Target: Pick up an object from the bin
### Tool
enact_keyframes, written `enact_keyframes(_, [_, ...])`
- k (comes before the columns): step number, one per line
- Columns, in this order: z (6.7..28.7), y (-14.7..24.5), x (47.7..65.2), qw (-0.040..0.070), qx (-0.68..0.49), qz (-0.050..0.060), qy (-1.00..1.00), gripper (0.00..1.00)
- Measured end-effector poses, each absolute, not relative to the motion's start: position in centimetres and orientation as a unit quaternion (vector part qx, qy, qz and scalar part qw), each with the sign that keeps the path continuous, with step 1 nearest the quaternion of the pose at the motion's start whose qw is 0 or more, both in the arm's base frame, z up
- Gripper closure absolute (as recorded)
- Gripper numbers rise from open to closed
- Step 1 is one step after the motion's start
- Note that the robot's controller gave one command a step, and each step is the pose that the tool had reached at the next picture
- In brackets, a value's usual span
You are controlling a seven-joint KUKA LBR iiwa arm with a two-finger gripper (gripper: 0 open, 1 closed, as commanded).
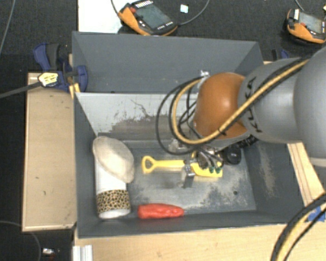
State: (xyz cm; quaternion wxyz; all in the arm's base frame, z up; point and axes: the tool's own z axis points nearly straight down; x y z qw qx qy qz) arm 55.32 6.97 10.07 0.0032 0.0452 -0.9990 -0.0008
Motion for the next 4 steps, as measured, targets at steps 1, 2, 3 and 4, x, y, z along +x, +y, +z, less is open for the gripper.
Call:
enact_keyframes(1, [7.0,6.1,57.9,-0.008,-0.017,0.002,-1.000,0.00])
enact_keyframes(2, [7.1,6.2,56.5,0.001,0.046,0.000,-0.999,1.00])
enact_keyframes(3, [7.1,6.2,56.5,0.001,0.046,0.000,-0.999,1.00])
enact_keyframes(4, [8.2,6.2,56.5,0.001,0.046,0.000,-0.999,1.00])
